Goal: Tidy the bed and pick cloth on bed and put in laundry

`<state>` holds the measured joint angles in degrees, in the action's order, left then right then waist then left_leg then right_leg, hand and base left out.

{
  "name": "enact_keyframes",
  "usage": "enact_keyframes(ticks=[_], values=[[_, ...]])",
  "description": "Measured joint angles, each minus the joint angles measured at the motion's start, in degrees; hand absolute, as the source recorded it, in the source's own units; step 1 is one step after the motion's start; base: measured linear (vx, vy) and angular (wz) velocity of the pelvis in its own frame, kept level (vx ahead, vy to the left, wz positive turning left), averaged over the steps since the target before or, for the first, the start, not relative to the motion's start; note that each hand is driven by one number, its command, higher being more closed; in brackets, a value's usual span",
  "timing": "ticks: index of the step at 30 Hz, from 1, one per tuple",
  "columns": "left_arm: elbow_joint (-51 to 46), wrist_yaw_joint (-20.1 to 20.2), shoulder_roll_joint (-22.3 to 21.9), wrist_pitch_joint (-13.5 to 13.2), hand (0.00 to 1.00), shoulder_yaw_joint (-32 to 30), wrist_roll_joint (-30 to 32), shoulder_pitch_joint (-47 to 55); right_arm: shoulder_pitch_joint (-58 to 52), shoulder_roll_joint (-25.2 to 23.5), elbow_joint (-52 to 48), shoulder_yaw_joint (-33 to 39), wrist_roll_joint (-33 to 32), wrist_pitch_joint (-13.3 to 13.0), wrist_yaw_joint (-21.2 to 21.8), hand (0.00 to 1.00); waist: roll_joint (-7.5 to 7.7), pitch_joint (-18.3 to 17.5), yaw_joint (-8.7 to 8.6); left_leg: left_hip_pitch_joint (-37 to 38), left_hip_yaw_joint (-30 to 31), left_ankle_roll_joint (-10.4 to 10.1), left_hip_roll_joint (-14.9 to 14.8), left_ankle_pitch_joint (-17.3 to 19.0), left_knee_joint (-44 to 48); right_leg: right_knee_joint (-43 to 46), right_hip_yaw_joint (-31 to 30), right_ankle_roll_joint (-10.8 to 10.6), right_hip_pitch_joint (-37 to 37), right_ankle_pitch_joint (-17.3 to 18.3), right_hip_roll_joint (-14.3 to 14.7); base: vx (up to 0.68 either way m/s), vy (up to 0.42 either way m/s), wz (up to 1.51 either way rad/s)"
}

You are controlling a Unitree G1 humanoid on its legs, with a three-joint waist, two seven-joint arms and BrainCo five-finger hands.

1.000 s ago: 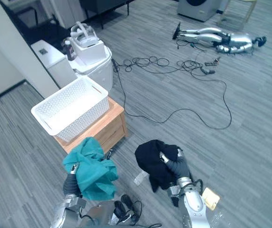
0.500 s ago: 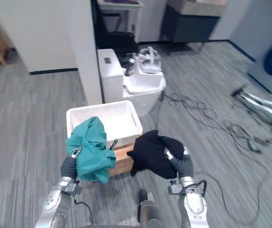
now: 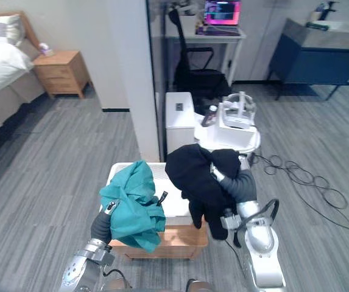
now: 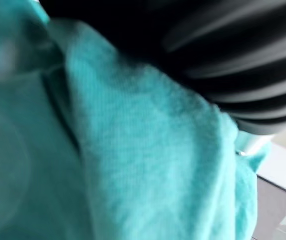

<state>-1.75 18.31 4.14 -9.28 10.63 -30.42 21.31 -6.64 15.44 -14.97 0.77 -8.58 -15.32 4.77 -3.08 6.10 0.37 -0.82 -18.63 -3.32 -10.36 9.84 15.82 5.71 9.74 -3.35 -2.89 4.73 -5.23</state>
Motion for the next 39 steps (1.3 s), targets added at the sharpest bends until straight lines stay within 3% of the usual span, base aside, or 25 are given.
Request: enact_keyframes(ticks=[2, 4, 12, 17, 23, 39], values=[[-0.4, 0.7, 0.9, 1.4, 1.00, 0.6, 0.1, -0.1, 0.5, 0.8, 0.7, 0.1, 2.1, 3.0, -0.1, 1.00, 2.03, -0.8, 0.17, 3.1, 0.2, 1.3, 4.6, -4.2, -9.4, -1.6, 0.3, -1.0, -0.1, -0.7, -2.7, 0.21, 0.139, 0.24], [-0.4, 0.8, 1.3, 2.9, 1.00, 0.8, 0.2, -0.1, 2.1, 0.8, 0.9, 0.2, 2.6, 4.9, -0.2, 1.00, 2.50, -0.8, -0.11, 4.1, 0.2, 1.5, 5.7, -4.7, -11.1, -1.8, 0.3, -1.3, -0.5, -0.9, -3.4, 0.12, 0.110, 0.10], [0.1, 1.3, 3.2, 6.4, 1.00, 3.4, -0.2, -0.5, 7.7, 1.6, 0.9, 0.6, 3.2, 7.6, 1.6, 1.00, 4.39, -2.3, -0.75, 6.8, 0.4, 1.6, 6.4, -4.7, -14.2, -1.3, 0.3, -1.5, -1.8, -1.0, -3.9, 0.06, 0.044, 0.02], [4.7, 1.3, 3.3, 6.4, 1.00, 4.0, -1.6, -1.0, 16.2, 5.8, 0.9, -2.7, 3.2, 11.0, 2.2, 1.00, 4.65, -2.4, -0.74, 8.0, 0.4, 1.9, 7.3, -7.2, -18.1, -1.6, 0.2, -1.9, -1.6, -1.3, -3.9, -0.06, 0.006, 0.00], [7.8, 1.2, 3.1, 5.7, 1.00, 4.1, -1.5, -0.8, 23.6, 5.8, 1.8, -4.8, 1.9, 13.8, 2.7, 1.00, 5.54, -3.0, 0.50, 8.8, 0.4, 2.1, 7.9, -10.0, -21.7, -3.2, 0.3, -2.5, -1.7, -1.7, -3.8, -0.07, -0.015, 0.03], [8.6, 1.3, 2.7, 5.1, 1.00, 4.4, -1.5, -0.7, 31.8, 5.2, 5.1, -10.2, -2.6, 16.8, 2.0, 1.00, 5.47, -4.8, 0.65, 7.7, 1.5, 2.2, 7.8, -12.5, -21.8, -5.2, 0.7, -2.8, -1.8, -3.5, -3.3, -0.05, -0.002, 0.02]])
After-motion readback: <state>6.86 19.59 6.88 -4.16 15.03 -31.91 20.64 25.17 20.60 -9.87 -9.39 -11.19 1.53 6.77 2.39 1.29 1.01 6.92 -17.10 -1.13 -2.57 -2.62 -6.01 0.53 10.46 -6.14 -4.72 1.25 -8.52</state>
